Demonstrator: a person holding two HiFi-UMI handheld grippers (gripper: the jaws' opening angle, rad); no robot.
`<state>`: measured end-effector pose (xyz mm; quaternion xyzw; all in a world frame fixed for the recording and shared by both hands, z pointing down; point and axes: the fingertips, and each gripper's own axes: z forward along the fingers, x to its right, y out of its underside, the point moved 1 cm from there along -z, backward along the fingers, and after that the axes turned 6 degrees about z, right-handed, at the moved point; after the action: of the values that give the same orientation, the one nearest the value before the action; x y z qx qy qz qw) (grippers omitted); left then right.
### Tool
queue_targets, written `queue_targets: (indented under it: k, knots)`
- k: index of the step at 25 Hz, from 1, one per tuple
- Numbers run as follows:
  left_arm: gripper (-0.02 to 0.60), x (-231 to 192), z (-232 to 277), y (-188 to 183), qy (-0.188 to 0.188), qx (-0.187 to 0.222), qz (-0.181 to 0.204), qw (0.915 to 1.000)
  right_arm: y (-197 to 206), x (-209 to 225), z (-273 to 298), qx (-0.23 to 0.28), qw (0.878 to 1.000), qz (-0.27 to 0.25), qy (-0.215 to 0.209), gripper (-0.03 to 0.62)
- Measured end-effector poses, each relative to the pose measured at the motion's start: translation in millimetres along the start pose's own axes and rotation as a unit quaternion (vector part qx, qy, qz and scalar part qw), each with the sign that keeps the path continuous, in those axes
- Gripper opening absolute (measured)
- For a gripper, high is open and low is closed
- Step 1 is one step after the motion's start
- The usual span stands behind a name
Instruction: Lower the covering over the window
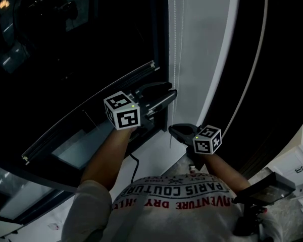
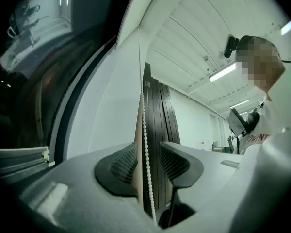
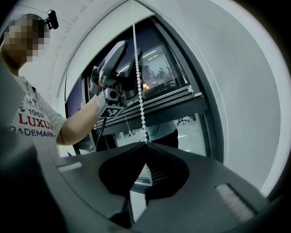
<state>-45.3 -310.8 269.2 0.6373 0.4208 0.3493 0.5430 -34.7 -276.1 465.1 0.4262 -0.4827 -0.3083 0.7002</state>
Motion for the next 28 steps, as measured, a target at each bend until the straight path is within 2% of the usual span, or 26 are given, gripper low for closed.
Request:
queue_targets:
  k: [6, 7, 9, 14, 22, 26, 28]
  knots:
    - [0.137, -5.2, 16.6, -22.6, -0.009, -0.009, 0.0, 0.9999, 2.0, -2.5, 4.1, -0.003, 1.0, -0.002, -0.003, 0.006]
    - [0.117, -5.2, 17.5, -24.2, -0.012, -0.013, 0.001, 0.9998, 2.1, -3.0, 4.5, -0.003, 1.0, -0.003, -0.004, 0.006]
    - [0.026, -6.6, 17.1, -26.6, -0.018, -0.021, 0.004, 0.9996, 1.8, -3.3, 5.5, -0.003, 1.0, -0.003, -0.004, 0.006]
    - [0.015, -7.0, 16.0, -26.8, -0.021, -0.036, 0.003, 0.9991, 0.2, -1.0, 5.6, 0.001, 1.0, -0.001, 0.0, 0.006]
    - [0.011, -5.1, 10.6, -28.1, -0.033, -0.031, 0.022, 0.9987, -0.3, -1.8, 3.2, 0.01, 1.0, 0.023, -0.006, 0.006]
    - [0.011, -2.1, 10.8, -6.0, -0.037, -0.057, 0.03, 0.9972, 21.0, 3.0, 2.8, -0.018, 0.999, 0.027, 0.003, 0.006]
    - [0.011, -2.7, 8.7, 4.5, -0.039, -0.054, 0.018, 0.9976, 30.8, 6.0, 2.1, -0.017, 0.999, 0.044, 0.003, 0.006]
